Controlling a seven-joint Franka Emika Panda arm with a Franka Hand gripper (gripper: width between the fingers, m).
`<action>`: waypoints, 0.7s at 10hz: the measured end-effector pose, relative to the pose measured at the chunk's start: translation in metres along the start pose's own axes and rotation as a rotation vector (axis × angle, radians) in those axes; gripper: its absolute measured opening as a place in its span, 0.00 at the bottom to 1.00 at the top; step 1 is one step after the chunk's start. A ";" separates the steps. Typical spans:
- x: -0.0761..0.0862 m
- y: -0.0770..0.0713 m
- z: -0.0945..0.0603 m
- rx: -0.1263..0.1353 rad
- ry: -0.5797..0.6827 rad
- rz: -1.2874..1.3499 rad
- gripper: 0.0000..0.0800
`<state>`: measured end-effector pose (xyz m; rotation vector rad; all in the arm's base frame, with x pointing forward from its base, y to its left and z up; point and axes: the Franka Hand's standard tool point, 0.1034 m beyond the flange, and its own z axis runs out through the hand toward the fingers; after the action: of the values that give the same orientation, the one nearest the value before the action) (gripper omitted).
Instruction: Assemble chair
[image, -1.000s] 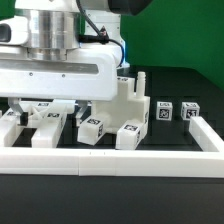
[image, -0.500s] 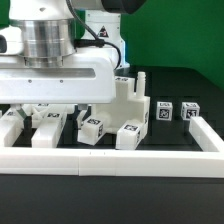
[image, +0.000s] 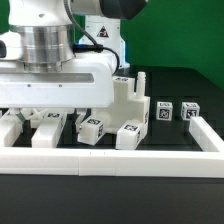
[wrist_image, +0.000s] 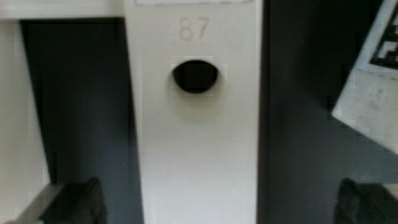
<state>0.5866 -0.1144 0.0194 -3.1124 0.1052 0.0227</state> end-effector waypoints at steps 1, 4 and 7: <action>-0.001 0.003 0.005 -0.006 0.001 0.003 0.81; -0.002 0.007 0.013 -0.023 0.019 0.001 0.81; -0.002 0.006 0.014 -0.029 0.027 0.005 0.81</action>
Offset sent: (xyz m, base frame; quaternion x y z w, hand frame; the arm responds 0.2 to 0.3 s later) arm -0.0038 -0.0023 -0.0183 -0.0244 0.0262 -0.0149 0.9992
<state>0.5838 -0.1197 0.0051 -3.1420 0.1139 -0.0176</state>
